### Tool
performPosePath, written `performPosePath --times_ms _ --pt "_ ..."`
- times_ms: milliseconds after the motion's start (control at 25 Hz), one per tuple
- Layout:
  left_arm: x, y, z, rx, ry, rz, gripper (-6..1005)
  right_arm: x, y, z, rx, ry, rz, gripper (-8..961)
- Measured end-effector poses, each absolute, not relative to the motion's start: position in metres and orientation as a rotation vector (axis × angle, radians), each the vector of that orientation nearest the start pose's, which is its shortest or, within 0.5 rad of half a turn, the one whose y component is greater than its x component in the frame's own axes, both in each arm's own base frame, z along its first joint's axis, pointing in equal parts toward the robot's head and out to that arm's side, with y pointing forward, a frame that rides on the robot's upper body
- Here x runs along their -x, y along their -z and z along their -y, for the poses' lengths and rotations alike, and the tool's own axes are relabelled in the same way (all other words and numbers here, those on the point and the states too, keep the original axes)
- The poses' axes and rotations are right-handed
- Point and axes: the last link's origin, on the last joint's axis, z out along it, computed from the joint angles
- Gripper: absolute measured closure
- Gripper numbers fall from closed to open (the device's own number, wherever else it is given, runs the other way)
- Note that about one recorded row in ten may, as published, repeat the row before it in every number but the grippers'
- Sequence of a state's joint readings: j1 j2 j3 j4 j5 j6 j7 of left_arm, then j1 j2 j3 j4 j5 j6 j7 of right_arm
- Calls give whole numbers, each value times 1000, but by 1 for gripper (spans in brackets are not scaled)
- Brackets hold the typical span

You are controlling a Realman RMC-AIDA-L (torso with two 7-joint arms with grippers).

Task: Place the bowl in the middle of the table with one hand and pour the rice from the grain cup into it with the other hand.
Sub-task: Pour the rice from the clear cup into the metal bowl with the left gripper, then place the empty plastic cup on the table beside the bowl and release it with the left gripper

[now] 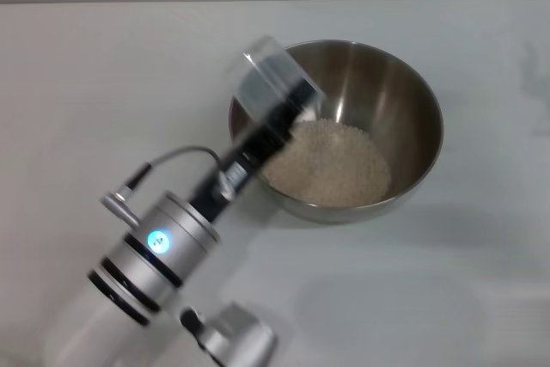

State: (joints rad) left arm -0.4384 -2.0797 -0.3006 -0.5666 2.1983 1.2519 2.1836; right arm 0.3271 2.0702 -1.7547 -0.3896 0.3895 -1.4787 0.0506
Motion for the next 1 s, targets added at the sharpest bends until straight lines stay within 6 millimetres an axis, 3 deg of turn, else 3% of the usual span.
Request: performPosePath --times_ms 80,120,280,400,560,600,640,760,800,840,1000 --pt "195 112 -274 1152 -335 -1524 978 -281 -57 -322 1309 -959 -118 604" --pt "190 129 -256 1217 -261 -1582 978 -280 -57 -322 1309 -960 -118 604" --pt "189 117 -273 1213 -307 -1492 978 -280 -58 -322 1309 -960 -115 604" --pt "187 126 -262 1238 -256 -1532 978 -280 -60 -323 1299 -960 -114 604" --pt "183 120 -268 1276 -222 -1435 978 -281 -60 -324 1301 -956 -116 604" --pt "178 114 -269 1335 -139 -1302 978 -281 -59 -324 1304 -953 -116 604" --pt "178 114 -269 1335 -139 -1302 978 -281 -59 -324 1304 -953 -116 604" --pt "173 104 -273 1433 14 -1065 978 -282 -59 -325 1304 -952 -117 604" --pt "175 93 -280 1505 141 -829 978 -282 -59 -325 1304 -952 -117 604" --pt "175 93 -280 1505 141 -829 977 -282 -59 -325 1305 -951 -117 604" --pt "195 67 -300 1560 389 -298 977 -281 -59 -325 1306 -952 -116 604"
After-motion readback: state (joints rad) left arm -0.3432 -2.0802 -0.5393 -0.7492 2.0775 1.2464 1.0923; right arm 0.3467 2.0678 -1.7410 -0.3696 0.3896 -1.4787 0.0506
